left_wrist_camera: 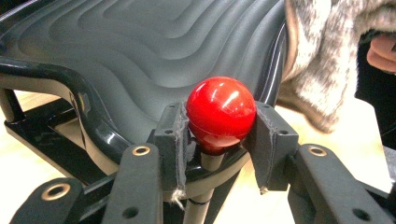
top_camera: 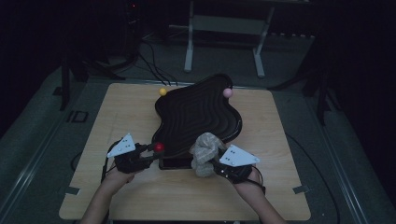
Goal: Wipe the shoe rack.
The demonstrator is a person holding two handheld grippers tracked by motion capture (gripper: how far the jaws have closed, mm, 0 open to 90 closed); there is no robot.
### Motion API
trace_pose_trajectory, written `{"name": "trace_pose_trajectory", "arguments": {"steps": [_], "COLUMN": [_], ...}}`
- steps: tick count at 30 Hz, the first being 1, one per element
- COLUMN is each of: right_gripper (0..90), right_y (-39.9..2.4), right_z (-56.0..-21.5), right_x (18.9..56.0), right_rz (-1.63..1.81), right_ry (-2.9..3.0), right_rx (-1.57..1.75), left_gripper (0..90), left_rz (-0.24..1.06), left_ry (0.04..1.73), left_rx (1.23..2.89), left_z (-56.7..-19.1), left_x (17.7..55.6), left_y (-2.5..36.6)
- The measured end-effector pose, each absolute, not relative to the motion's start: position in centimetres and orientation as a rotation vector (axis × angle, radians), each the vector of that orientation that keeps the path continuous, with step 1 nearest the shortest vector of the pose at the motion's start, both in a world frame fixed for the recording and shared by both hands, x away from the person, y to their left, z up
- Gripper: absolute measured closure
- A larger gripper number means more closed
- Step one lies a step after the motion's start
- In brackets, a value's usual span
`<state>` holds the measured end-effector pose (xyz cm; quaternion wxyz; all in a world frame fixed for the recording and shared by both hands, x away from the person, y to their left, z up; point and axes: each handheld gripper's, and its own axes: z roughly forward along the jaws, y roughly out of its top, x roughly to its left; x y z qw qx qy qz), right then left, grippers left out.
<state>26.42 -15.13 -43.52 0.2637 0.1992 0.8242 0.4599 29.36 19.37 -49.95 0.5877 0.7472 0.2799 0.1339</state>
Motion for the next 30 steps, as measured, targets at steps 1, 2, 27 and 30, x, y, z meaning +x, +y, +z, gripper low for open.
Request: {"name": "trace_pose_trajectory", "arguments": {"steps": [1,2,27,30], "right_gripper": [68.4,68.3,68.2,68.2], "right_y": [-14.9,-14.8,-10.8,-10.8], "right_z": [-43.4,-43.0,-43.5,-43.1], "right_x": [26.4,26.3,26.8,26.9], "right_rz": [1.243,1.247,1.239,1.250], "right_ry": [2.231,2.228,2.240,2.207], "right_rx": [0.533,0.521,0.526,0.538], "left_gripper": [59.4,59.4,59.6,59.7], "left_rz": [0.310,0.308,0.307,0.305], "left_ry": [0.653,0.653,0.650,0.646], "left_rx": [1.738,1.738,1.747,1.753], "left_z": [-50.0,-50.0,-50.1,-50.0], "left_x": [29.4,29.4,29.4,29.4], "left_y": [19.4,19.4,19.4,19.4]}}
